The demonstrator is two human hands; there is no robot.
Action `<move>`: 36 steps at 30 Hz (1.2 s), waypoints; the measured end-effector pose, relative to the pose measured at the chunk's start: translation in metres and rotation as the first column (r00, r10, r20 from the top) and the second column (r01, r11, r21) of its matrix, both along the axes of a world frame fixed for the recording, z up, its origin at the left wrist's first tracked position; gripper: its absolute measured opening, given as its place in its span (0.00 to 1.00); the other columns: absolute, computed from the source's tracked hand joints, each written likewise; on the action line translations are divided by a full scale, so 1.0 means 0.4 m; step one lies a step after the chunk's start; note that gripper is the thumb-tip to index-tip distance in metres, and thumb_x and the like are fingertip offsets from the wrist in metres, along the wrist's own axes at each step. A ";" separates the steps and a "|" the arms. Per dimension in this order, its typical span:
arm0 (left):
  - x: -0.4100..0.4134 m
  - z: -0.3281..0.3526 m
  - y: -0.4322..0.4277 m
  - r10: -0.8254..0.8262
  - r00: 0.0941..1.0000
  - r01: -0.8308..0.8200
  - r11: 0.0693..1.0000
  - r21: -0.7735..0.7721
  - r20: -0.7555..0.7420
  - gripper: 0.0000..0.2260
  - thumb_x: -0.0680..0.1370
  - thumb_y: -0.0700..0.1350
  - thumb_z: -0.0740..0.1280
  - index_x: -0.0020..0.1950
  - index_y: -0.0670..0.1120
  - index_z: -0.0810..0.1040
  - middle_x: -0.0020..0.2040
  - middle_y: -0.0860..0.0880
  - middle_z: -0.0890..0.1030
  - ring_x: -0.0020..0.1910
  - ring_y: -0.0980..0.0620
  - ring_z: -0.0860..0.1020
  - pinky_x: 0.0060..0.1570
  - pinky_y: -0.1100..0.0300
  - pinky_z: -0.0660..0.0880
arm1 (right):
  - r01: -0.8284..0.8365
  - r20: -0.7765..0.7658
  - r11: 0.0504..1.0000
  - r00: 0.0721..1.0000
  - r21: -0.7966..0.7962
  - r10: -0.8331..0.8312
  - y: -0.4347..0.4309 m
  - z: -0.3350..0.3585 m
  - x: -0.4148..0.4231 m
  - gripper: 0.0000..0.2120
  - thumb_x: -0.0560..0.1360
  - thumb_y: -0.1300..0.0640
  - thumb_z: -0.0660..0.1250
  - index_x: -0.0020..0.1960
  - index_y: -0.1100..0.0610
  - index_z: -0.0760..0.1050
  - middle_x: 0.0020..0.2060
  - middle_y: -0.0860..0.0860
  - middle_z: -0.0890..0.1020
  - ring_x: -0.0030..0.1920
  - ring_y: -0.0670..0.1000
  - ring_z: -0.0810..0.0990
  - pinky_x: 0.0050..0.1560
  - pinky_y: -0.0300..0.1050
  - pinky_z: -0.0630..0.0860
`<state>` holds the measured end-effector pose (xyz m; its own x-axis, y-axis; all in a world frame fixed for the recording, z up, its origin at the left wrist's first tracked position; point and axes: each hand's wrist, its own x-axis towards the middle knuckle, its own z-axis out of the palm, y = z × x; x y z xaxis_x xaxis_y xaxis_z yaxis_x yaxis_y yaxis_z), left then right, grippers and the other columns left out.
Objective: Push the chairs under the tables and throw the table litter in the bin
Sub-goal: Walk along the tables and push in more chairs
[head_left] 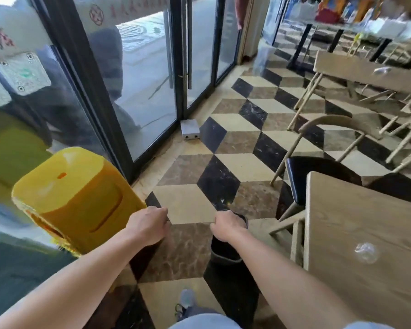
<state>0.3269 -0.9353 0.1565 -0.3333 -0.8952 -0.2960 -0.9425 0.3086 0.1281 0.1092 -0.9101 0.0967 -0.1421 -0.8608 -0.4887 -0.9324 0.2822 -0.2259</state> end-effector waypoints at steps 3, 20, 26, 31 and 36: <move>-0.012 0.000 -0.159 0.058 0.998 -0.058 0.998 -0.002 0.013 0.07 0.81 0.50 0.60 0.45 0.49 0.72 0.41 0.51 0.77 0.35 0.53 0.74 0.26 0.61 0.64 | 0.007 -0.009 0.997 1.000 -0.075 -0.007 -0.155 0.022 -0.010 0.12 0.80 0.54 0.58 0.58 0.56 0.76 0.54 0.57 0.80 0.51 0.60 0.80 0.43 0.49 0.71; -0.202 -0.080 -0.989 -0.300 0.952 0.299 0.954 -0.022 -0.057 0.07 0.81 0.48 0.61 0.53 0.49 0.77 0.44 0.52 0.77 0.35 0.56 0.74 0.24 0.65 0.65 | 0.384 -0.073 0.917 0.917 -0.109 -0.393 -0.749 0.049 -0.187 0.16 0.82 0.50 0.58 0.63 0.57 0.75 0.59 0.56 0.79 0.56 0.58 0.78 0.49 0.48 0.74; -0.309 -0.073 -1.295 -0.410 0.912 0.410 0.912 -0.021 -0.011 0.09 0.80 0.49 0.61 0.56 0.48 0.77 0.52 0.47 0.81 0.42 0.50 0.78 0.29 0.60 0.69 | 0.534 -0.087 0.837 0.834 -0.124 -0.545 -0.904 0.057 -0.251 0.14 0.81 0.48 0.60 0.57 0.56 0.77 0.53 0.54 0.81 0.49 0.55 0.79 0.49 0.51 0.79; -0.475 -0.116 -1.453 -0.469 0.882 0.471 0.880 0.056 -0.048 0.09 0.79 0.48 0.60 0.54 0.48 0.77 0.49 0.48 0.80 0.44 0.49 0.78 0.39 0.55 0.78 | 0.604 -0.096 0.792 0.786 -0.092 -0.611 -1.027 0.009 -0.348 0.15 0.81 0.48 0.60 0.60 0.55 0.78 0.56 0.54 0.80 0.53 0.56 0.79 0.50 0.50 0.78; -0.704 -0.155 -1.606 -0.542 0.838 0.545 0.832 0.104 -0.057 0.07 0.79 0.46 0.58 0.49 0.46 0.73 0.52 0.44 0.80 0.47 0.44 0.79 0.43 0.51 0.78 | 0.649 -0.082 0.758 0.753 -0.069 -0.653 -1.193 -0.031 -0.527 0.15 0.81 0.50 0.60 0.60 0.57 0.78 0.56 0.56 0.81 0.52 0.57 0.80 0.46 0.50 0.76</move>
